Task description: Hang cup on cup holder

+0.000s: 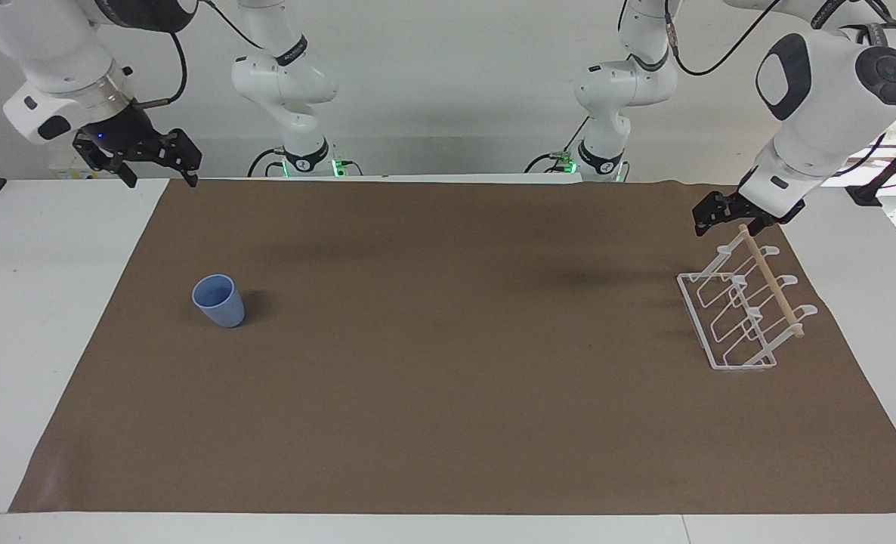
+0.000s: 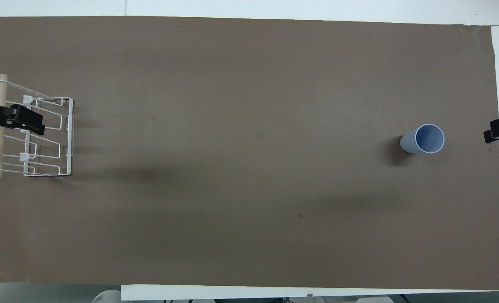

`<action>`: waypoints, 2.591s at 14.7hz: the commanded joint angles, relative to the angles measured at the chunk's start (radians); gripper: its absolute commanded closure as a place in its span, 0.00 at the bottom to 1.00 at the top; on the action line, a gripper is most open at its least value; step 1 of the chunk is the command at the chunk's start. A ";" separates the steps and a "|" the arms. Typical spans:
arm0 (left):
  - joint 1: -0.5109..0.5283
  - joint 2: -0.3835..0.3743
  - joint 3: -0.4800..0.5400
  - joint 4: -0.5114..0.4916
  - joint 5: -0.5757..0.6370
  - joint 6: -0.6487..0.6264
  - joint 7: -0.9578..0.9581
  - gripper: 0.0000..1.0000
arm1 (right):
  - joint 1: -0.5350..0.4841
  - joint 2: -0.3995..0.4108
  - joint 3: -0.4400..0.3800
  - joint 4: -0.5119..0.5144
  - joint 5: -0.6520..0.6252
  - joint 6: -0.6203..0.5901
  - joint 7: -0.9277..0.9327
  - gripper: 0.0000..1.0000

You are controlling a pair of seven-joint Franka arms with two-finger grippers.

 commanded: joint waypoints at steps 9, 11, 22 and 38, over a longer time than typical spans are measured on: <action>-0.002 -0.044 0.003 0.005 -0.051 -0.013 -0.085 0.00 | -0.012 -0.029 0.009 -0.079 0.020 0.070 -0.028 0.00; -0.004 -0.044 0.003 0.003 -0.051 -0.009 -0.084 0.00 | -0.036 -0.055 0.007 -0.239 0.020 0.286 -0.038 0.00; 0.008 -0.044 0.004 0.005 -0.051 -0.009 -0.082 0.00 | -0.099 0.129 0.007 -0.428 0.021 0.646 -0.121 0.00; 0.008 -0.044 0.004 0.005 -0.051 -0.009 -0.082 0.00 | -0.120 0.152 0.007 -0.577 0.021 0.804 -0.247 0.96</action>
